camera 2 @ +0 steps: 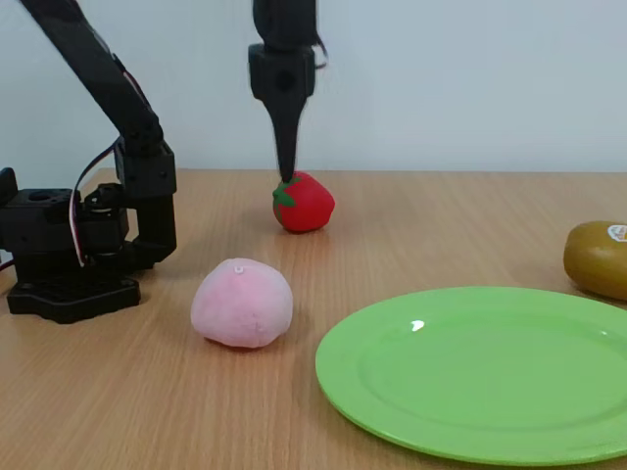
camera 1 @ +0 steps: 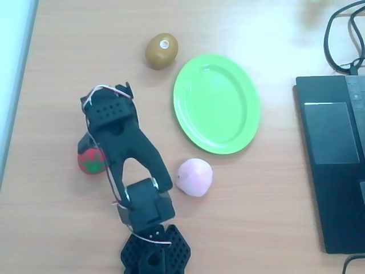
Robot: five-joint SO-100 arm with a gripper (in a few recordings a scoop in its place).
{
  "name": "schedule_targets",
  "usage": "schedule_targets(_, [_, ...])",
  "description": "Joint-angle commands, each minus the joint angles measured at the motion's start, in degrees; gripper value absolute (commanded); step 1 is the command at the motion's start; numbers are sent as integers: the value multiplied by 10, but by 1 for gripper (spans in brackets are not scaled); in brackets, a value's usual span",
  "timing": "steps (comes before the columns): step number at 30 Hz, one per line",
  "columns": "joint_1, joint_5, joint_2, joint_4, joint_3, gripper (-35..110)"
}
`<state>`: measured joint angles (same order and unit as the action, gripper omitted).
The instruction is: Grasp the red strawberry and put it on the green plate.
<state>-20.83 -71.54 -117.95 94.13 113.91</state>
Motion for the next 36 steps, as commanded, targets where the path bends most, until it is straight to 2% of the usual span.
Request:
schedule_targets(1, [-14,4,36,-11,-15,50])
schedule_targets(16, [-83,69,144,-85,-15,49])
schedule_targets(36, [-84,130,217,-156,-18,47])
